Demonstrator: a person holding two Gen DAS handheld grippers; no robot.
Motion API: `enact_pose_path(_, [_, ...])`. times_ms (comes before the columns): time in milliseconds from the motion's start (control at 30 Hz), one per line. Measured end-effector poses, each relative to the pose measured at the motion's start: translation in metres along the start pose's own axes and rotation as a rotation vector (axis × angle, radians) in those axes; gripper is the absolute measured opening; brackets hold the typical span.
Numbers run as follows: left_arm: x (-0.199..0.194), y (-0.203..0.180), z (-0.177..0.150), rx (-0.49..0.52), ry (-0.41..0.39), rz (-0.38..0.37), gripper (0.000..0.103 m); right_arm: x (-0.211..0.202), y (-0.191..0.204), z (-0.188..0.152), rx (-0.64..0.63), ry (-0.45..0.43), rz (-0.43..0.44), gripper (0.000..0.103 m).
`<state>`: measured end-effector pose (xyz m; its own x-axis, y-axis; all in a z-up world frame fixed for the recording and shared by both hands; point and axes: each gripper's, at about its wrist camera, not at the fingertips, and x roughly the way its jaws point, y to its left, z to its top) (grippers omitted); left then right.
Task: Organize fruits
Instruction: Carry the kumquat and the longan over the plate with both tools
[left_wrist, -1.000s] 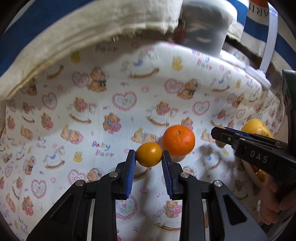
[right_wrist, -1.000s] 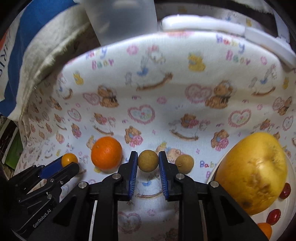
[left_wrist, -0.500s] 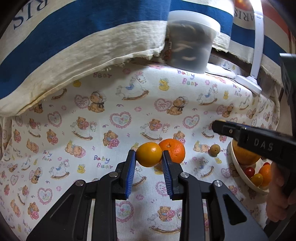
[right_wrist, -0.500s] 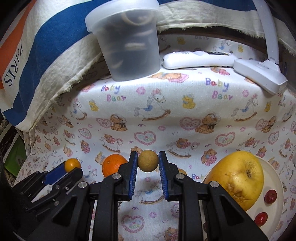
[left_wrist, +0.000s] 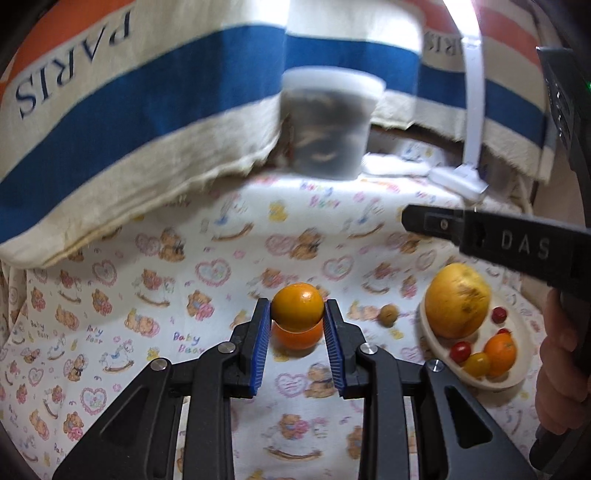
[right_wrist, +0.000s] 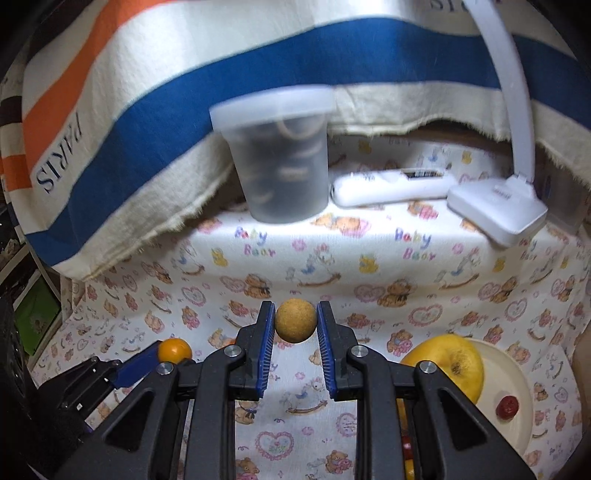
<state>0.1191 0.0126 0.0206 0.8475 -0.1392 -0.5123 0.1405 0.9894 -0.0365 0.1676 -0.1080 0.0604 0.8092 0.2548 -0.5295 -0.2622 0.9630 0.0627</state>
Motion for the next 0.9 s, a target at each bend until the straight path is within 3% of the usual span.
enact_pose_path(267, [-0.018, -0.026, 0.006, 0.041, -0.037, -0.059, 0.028, -0.061, -0.024, 0.016, 0.031, -0.134, -0.063, 0.024])
enact_pose_path(467, [-0.032, -0.051, 0.022, 0.083, -0.058, -0.112, 0.028, -0.098, -0.055, 0.016, 0.033, -0.188, -0.130, 0.024])
enact_pose_path(633, [-0.023, -0.078, 0.036, 0.092, 0.015, -0.164, 0.028, -0.112, -0.080, 0.008, 0.029, -0.195, -0.193, 0.024])
enact_pose_path(767, [-0.021, -0.100, 0.060, 0.087, 0.017, -0.185, 0.028, -0.113, -0.104, 0.014, 0.076, -0.177, -0.238, 0.024])
enact_pose_path(900, [-0.015, -0.119, 0.079, 0.097, 0.078, -0.185, 0.028, -0.103, -0.127, 0.028, 0.097, -0.060, -0.297, 0.024])
